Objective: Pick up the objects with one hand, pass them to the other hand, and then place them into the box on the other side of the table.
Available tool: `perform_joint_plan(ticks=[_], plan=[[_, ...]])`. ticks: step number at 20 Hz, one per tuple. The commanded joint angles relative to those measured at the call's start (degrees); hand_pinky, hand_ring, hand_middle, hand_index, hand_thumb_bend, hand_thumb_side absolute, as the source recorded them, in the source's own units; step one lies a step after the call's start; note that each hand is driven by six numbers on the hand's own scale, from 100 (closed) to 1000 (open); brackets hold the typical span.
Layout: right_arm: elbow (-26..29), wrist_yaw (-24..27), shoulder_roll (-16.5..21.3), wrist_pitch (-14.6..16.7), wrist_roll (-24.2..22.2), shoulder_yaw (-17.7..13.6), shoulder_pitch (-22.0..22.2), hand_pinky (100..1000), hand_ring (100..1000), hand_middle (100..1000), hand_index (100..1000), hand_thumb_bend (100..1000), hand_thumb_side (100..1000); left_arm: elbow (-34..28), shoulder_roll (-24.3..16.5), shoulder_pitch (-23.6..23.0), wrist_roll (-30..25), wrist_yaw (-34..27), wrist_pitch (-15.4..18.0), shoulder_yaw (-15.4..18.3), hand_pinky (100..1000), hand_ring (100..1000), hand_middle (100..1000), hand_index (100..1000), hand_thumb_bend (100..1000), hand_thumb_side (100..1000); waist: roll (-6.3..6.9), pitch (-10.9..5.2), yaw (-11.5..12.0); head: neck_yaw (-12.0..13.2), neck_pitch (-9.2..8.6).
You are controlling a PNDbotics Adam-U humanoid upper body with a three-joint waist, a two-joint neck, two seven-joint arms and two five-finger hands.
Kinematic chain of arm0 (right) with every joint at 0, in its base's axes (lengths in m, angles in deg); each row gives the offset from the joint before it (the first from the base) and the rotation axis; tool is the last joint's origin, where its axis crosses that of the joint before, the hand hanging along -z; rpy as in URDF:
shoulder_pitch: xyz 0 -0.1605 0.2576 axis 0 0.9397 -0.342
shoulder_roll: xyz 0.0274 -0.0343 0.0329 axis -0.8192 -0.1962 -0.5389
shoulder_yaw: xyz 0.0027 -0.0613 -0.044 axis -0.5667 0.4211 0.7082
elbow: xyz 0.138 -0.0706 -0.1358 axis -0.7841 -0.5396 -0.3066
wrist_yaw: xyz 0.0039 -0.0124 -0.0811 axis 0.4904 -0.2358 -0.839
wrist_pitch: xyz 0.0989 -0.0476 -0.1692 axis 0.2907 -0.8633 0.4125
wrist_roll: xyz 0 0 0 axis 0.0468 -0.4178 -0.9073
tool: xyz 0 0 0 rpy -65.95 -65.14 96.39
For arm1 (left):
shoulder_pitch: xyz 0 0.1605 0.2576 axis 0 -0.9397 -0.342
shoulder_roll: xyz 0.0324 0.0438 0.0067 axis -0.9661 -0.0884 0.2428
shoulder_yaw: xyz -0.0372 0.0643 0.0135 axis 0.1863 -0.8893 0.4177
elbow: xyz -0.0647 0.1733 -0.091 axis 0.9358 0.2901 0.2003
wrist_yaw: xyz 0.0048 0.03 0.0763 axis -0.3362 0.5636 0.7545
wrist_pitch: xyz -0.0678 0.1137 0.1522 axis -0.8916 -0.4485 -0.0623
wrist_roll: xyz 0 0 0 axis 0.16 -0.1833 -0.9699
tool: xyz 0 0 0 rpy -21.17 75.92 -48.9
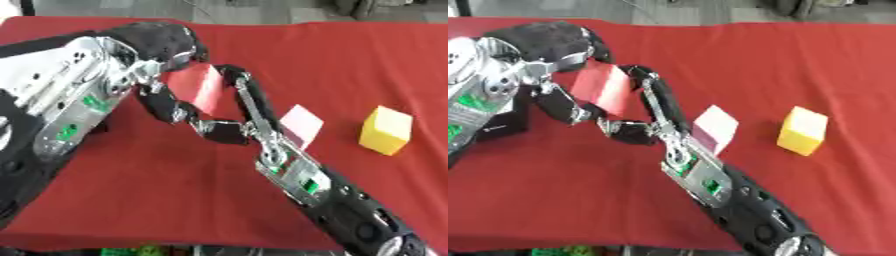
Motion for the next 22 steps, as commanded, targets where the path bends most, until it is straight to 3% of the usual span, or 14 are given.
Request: perform_joint_plan(ticks=[1,4,13,19,22], plan=[[0.22,-1.51,0.32,-0.71,-1.77,0.39,-0.63,874,654,652,776,100,220,-0.17,-0.56,1.29,0.06,1.93,0.57,0.9,797,640,438,465,194,100,0.13,-1.01,-0.02,0.13,-0.3],[0.18,-3.89,0.4,-1.03,-4.03,0.3,-0.65,908,707,707,861,161,274,0.14,-0.55,1.25,-0.29,3.29,1.2,0.96,796,643,430,457,219,100,0.09,-1.07,-0.02,0.19,-0.32],[0.48,-7.38,0.39,-2.95,-5.91,-0.13,-0.53,934,736,741,905,184,334,1.65,-0.55,0.84,-0.71,5.83,2.44,1.24,793,652,417,443,255,100,0.01,-1.04,-0.11,0.38,-0.3],[0.49,-8.11,0.56,-3.69,-6.44,-0.17,-0.27,948,738,748,921,205,303,2.22,-1.0,0.43,-2.1,6.21,2.97,1.59,791,659,412,438,280,100,-0.01,-0.97,-0.1,0.55,-0.34],[0.57,-8.22,0.6,-3.87,-6.83,-0.05,-0.24,962,736,745,926,256,209,2.42,-0.96,0.26,-2.92,6.58,3.37,1.66,794,668,414,440,293,100,-0.07,-0.95,-0.12,0.62,-0.37]])
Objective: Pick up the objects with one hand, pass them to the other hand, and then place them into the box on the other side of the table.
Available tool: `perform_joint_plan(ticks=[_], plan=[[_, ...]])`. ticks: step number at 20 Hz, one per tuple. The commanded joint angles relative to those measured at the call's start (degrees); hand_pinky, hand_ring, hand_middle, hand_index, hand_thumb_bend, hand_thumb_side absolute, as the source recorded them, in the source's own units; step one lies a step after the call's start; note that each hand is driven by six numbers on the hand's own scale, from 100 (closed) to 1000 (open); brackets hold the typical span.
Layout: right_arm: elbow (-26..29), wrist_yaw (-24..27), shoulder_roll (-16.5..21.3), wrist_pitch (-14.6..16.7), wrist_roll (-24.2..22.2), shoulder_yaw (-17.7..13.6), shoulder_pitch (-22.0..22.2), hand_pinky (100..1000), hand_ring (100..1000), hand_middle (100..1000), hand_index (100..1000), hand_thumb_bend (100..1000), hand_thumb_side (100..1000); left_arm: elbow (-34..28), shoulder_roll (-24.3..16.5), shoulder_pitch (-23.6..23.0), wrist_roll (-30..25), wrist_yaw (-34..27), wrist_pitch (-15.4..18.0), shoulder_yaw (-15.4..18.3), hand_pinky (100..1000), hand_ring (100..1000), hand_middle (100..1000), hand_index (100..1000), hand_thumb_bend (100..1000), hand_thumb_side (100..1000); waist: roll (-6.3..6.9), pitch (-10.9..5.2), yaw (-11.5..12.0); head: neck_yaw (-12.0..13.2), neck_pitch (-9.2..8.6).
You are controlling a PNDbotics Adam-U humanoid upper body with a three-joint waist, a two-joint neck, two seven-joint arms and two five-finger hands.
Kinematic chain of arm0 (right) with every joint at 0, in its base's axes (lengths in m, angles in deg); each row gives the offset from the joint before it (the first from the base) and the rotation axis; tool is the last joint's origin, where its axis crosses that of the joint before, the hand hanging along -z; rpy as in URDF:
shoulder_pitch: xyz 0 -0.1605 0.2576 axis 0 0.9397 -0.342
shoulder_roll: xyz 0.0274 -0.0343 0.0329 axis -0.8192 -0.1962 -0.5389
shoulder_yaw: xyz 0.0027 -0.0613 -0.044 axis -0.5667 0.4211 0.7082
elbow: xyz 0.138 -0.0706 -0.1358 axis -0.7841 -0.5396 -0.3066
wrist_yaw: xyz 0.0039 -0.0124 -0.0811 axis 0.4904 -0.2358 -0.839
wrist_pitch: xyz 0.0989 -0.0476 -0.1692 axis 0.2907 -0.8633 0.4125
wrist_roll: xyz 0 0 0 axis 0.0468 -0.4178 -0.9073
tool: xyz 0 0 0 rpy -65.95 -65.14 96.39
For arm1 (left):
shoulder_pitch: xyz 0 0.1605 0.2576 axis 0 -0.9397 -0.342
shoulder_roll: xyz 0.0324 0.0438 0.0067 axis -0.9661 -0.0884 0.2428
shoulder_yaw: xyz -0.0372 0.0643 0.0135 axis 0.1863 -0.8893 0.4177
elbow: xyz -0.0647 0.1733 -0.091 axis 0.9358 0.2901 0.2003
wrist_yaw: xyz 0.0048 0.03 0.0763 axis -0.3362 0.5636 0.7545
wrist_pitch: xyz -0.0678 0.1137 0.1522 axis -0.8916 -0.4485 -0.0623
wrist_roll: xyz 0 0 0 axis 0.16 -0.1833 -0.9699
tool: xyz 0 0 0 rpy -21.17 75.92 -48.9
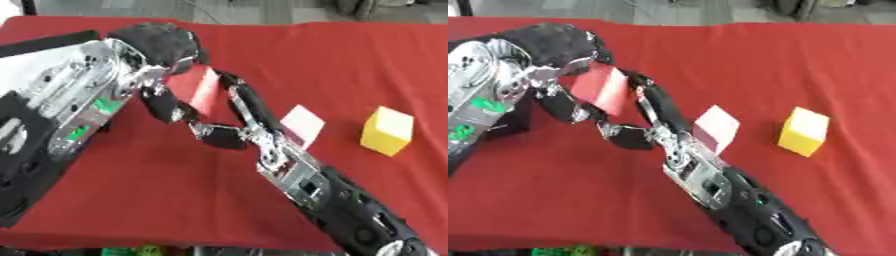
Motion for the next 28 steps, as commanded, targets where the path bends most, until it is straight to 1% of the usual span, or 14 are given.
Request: perform_joint_plan(ticks=[1,3,7,10,12,14,18,22,26,28], plan=[[0.95,-0.56,0.62,-0.17,-0.64,-0.16,-0.4,970,734,747,925,291,100,0.37,-1.78,0.62,-1.14,1.51,0.45,1.29,795,673,414,441,301,100,0.01,-0.96,-0.03,0.16,-0.33],[1.05,-0.29,0.59,0.05,-1.89,-0.06,-0.39,982,730,754,930,316,100,0.75,-1.66,0.6,-1.71,2.16,0.86,1.4,795,673,414,441,298,100,-0.01,-0.98,-0.07,0.19,-0.37],[0.9,1.6,0.53,0.69,-4.63,-0.18,-0.24,995,728,757,937,308,100,1.24,-1.52,0.53,-1.55,2.71,1.09,1.58,793,672,411,437,300,100,0.01,-0.99,-0.12,0.25,-0.5],[0.96,2.59,0.55,0.67,-5.29,-0.35,-0.12,994,723,754,939,299,100,1.26,-1.58,0.43,-0.83,3.35,1.11,1.77,791,672,407,433,311,100,0.03,-0.99,-0.2,0.27,-0.44],[1.11,3.19,0.62,0.58,-5.37,-0.36,-0.14,993,722,751,937,291,100,1.29,-1.64,0.23,-0.35,3.8,1.04,2.12,790,667,406,432,302,100,0.04,-0.99,-0.23,0.34,-0.4],[1.27,3.49,0.75,0.58,-5.39,-0.33,-0.12,988,718,748,934,277,100,0.97,-1.89,-0.02,0.43,4.2,0.49,3.13,789,659,403,430,291,100,0.05,-0.99,-0.23,0.36,-0.42],[1.35,4.58,1.05,0.23,-4.79,-0.47,0.02,979,719,747,927,240,100,-0.08,-3.63,-0.63,2.56,3.71,-2.48,6.76,784,624,396,422,239,100,0.09,-0.99,-0.17,0.36,-0.4],[2.04,5.19,1.46,0.1,-2.58,-0.69,-0.06,953,705,733,913,201,100,-0.03,-6.69,-1.42,4.36,2.07,-6.31,10.71,782,604,390,415,199,100,0.09,-0.97,0.0,0.33,-0.45],[3.02,6.57,1.86,0.83,0.36,-0.76,-0.17,944,703,734,913,150,100,1.43,-9.62,-2.12,5.38,0.76,-8.47,12.72,782,605,391,418,190,100,-0.08,-0.97,0.06,1.13,-0.58],[3.48,7.54,2.12,1.11,1.47,-0.83,-0.22,941,706,726,909,101,100,2.25,-10.95,-2.51,5.99,0.39,-9.07,13.31,783,607,392,419,191,100,-0.24,-0.95,0.07,1.74,-0.68]])
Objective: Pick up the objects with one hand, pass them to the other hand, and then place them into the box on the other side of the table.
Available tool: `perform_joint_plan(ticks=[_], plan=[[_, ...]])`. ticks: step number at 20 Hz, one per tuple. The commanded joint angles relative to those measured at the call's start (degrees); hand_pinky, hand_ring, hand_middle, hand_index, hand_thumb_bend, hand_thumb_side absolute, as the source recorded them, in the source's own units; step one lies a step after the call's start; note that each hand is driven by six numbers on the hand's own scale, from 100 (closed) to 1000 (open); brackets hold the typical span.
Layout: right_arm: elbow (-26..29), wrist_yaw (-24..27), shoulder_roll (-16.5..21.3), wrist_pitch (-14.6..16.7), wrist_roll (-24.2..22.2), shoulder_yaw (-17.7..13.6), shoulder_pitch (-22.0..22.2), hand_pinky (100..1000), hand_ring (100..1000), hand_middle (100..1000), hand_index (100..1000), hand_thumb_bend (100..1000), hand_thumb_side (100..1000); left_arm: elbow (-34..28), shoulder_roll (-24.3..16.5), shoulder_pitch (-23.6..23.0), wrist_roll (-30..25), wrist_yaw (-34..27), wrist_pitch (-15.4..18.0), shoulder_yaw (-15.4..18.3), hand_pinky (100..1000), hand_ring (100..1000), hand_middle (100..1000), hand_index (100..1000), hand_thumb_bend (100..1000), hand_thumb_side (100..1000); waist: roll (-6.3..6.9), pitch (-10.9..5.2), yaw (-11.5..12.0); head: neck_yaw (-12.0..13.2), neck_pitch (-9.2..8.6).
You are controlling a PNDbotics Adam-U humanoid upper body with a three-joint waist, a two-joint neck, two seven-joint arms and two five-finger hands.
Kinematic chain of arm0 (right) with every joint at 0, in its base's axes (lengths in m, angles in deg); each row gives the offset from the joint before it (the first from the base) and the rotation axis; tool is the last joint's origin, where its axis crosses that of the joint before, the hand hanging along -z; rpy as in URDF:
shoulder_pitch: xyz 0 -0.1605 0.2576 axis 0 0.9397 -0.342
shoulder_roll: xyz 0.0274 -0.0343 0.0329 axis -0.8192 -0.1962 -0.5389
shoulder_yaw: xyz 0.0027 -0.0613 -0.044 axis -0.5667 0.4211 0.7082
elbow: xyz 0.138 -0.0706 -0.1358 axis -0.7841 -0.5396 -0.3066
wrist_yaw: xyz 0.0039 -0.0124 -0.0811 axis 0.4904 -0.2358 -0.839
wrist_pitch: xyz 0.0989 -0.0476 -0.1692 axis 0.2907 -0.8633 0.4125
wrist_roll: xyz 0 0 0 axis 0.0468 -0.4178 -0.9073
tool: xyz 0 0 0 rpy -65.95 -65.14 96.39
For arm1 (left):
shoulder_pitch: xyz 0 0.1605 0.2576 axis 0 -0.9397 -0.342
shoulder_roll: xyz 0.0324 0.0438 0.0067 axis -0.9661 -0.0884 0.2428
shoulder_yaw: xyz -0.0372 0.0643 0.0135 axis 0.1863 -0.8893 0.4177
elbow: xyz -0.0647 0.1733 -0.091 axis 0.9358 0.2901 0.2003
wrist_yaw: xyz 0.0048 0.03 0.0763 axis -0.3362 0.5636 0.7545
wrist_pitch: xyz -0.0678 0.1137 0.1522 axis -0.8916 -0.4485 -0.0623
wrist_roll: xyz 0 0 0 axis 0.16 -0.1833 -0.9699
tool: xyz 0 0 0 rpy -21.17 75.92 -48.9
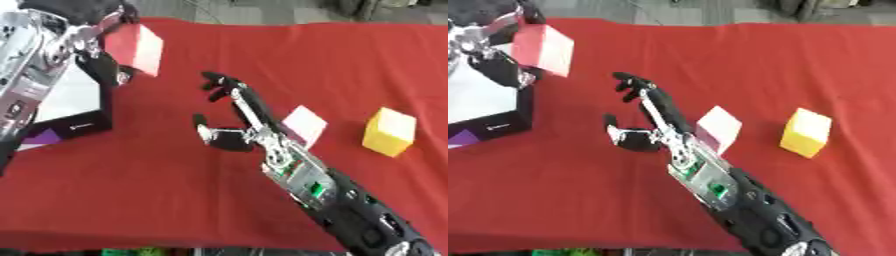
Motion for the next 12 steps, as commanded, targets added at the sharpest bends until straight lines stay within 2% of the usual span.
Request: perform_joint_plan(ticks=[1,3,5,8,12], plan=[[2.03,1.65,1.13,0.45,1.99,-0.63,-0.71,941,706,723,908,100,100,0.7,-3.38,0.39,1.0,-0.68,-1.19,1.89,783,607,392,419,190,100,0.06,-0.94,0.09,1.0,-0.74],[2.6,2.8,1.38,0.6,3.16,-0.78,-0.71,941,709,718,901,100,130,1.33,-4.54,-0.06,1.7,-0.79,-1.61,2.41,783,609,393,422,192,100,-0.09,-0.88,0.11,1.66,-1.05],[3.08,3.93,1.62,0.64,4.13,-0.9,-0.76,943,714,721,888,100,281,2.1,-5.65,-0.52,2.36,-0.78,-2.05,2.94,782,609,394,424,190,100,-0.21,-0.82,0.11,2.51,-1.34],[3.73,5.35,1.95,0.94,5.03,-1.05,-0.91,944,717,728,885,100,408,3.96,-6.77,-1.22,3.63,-0.66,-2.92,3.99,782,609,397,428,182,100,-0.39,-0.73,0.08,3.97,-1.88],[4.25,6.69,2.28,1.39,5.03,-1.24,-1.07,939,717,733,874,100,366,7.73,-7.24,-2.13,5.87,-0.81,-4.59,6.1,780,600,398,433,135,100,-0.65,-0.66,-0.06,5.67,-2.54]])
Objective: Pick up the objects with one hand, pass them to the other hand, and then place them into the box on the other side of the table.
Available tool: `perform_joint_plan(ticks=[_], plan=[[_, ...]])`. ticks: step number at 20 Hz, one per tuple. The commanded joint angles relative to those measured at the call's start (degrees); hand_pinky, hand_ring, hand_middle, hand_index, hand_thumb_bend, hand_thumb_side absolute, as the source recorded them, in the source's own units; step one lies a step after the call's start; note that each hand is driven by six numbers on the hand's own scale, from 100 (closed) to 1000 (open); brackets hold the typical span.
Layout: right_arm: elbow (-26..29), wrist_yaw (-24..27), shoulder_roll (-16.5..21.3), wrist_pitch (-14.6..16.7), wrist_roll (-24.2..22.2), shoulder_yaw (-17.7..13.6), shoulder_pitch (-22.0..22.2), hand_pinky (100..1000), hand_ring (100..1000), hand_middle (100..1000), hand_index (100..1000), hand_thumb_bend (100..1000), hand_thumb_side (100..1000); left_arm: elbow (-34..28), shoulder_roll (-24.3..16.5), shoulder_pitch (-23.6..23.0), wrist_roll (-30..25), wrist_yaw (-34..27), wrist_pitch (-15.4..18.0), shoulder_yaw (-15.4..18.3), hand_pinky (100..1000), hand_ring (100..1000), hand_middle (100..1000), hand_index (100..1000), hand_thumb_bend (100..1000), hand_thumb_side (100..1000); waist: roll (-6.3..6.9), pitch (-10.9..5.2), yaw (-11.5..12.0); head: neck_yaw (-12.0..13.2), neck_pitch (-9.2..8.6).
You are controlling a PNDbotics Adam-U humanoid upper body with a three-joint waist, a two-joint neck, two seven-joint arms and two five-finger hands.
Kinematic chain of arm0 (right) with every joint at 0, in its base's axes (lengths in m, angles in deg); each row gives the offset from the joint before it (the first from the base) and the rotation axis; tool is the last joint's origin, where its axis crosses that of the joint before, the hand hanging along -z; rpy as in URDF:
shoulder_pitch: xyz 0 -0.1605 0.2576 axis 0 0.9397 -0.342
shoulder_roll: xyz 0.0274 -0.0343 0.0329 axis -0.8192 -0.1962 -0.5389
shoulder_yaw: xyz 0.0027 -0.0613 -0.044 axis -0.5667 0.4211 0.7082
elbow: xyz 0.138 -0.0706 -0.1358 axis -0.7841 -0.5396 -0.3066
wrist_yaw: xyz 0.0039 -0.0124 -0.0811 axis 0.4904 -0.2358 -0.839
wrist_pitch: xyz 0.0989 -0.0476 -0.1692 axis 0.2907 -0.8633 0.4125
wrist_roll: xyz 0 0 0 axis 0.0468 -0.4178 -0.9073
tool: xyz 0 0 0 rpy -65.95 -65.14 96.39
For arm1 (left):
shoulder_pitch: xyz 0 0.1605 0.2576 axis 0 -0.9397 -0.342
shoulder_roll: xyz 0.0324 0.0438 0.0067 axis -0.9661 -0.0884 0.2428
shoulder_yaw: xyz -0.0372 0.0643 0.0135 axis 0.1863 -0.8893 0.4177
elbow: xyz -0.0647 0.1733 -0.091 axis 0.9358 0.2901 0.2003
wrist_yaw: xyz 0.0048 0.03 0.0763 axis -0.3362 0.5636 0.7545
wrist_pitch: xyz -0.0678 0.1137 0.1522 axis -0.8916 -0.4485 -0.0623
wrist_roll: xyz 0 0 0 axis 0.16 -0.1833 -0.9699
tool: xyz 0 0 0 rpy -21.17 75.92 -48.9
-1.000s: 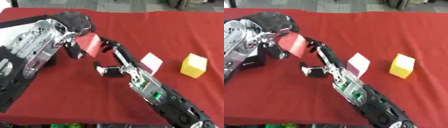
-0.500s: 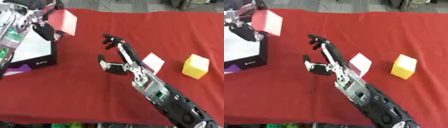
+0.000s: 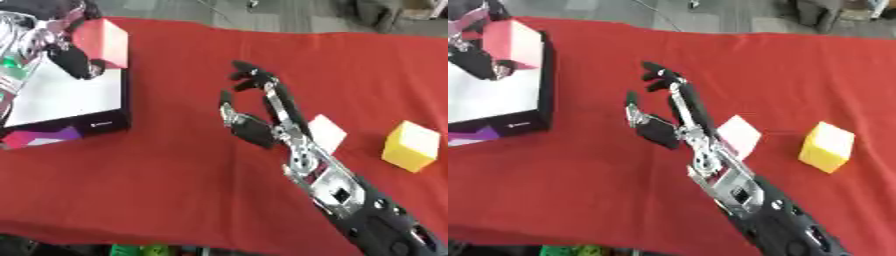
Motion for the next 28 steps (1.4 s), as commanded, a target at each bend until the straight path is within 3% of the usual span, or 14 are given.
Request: perform_joint_plan(ticks=[1,4,8,12,17,22,26,28], plan=[[1.7,0.95,1.18,0.23,-0.04,-0.58,-1.02,937,715,731,872,100,357,2.67,-1.99,0.42,2.27,-0.13,-1.49,2.67,781,600,400,436,128,100,0.12,-0.77,-0.07,1.23,-1.02],[2.26,1.26,1.32,0.13,-0.51,-0.69,-1.08,934,709,727,869,100,343,6.43,-2.08,0.12,4.82,-0.2,-2.57,4.22,781,601,409,449,101,100,-0.01,-0.73,-0.18,1.61,-1.28],[2.97,1.42,1.45,-0.23,-0.81,-0.8,-1.23,931,704,723,867,100,323,11.0,-1.91,-0.19,7.28,-2.29,-3.39,5.94,791,634,489,535,137,100,-0.18,-0.69,-0.27,1.98,-1.4],[3.77,1.74,1.53,-0.5,-0.78,-0.87,-1.29,929,698,722,869,100,320,14.94,-1.49,-0.21,9.65,-4.61,-3.86,7.27,817,699,600,675,266,122,-0.31,-0.7,-0.41,2.2,-1.5],[4.34,2.1,1.6,-0.8,-0.77,-0.88,-1.21,928,695,720,867,100,326,18.29,-1.1,-0.22,11.07,-6.73,-3.16,8.03,864,800,770,825,469,338,-0.38,-0.67,-0.54,2.29,-1.47],[4.64,2.35,1.64,-1.1,-0.74,-0.85,-1.13,929,694,720,865,100,334,21.0,-0.87,-0.32,12.48,-6.62,-2.76,8.67,898,835,808,886,724,471,-0.47,-0.65,-0.73,2.49,-1.35],[4.75,2.42,1.66,-1.28,-0.72,-0.78,-1.18,928,694,720,864,100,334,21.97,-0.91,-0.4,12.65,-5.89,-2.43,8.93,916,852,821,902,791,453,-0.49,-0.67,-0.68,2.46,-1.23],[4.78,2.43,1.65,-1.33,-0.72,-0.76,-1.19,928,694,720,864,100,334,21.9,-0.97,-0.46,12.77,-5.73,-2.27,9.04,909,841,813,894,752,442,-0.5,-0.71,-0.66,2.4,-1.22]])
